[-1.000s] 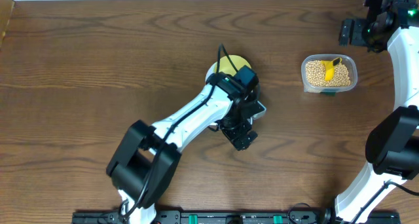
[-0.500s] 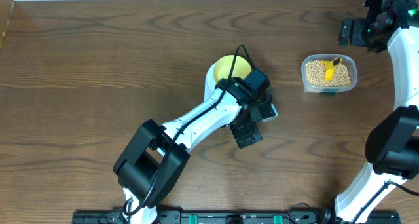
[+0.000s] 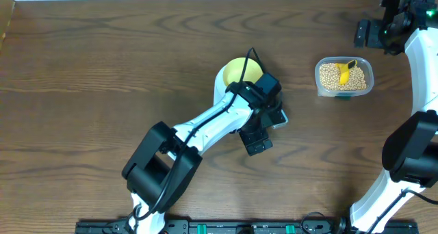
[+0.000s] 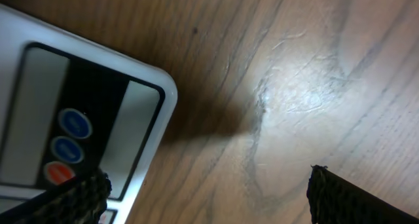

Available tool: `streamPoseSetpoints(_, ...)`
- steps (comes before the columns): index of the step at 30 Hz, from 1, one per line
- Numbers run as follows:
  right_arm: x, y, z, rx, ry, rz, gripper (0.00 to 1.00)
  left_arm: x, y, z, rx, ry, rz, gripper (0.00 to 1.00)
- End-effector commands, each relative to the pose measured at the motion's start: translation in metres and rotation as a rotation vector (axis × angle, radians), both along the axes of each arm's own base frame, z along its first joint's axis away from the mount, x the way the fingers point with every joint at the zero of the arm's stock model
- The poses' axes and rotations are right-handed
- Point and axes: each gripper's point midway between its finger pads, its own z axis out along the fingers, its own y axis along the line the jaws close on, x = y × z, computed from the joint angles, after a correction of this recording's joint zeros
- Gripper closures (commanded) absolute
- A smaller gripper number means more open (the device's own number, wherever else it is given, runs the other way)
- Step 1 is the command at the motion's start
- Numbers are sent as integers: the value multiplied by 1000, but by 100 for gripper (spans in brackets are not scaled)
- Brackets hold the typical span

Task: Scoop item into bowl and weigh 50g on scale
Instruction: 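Move the left gripper to the yellow bowl on the scale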

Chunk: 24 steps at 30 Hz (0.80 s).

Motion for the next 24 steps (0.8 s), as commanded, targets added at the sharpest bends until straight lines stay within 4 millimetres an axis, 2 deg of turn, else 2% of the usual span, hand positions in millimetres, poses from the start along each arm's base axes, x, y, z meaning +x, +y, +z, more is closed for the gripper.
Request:
streamPoseSetpoints(1, 1, 1, -2, -1, 5, -1, 1, 5, 3, -8, 20, 14, 15, 2)
streamPoseSetpoints(19, 1, 1, -2, -1, 5, -1, 1, 12, 15, -16, 39, 35, 49, 2)
streamPoseSetpoints(24, 1, 1, -2, -1, 5, -1, 1, 17, 20, -7, 46, 43, 68, 3)
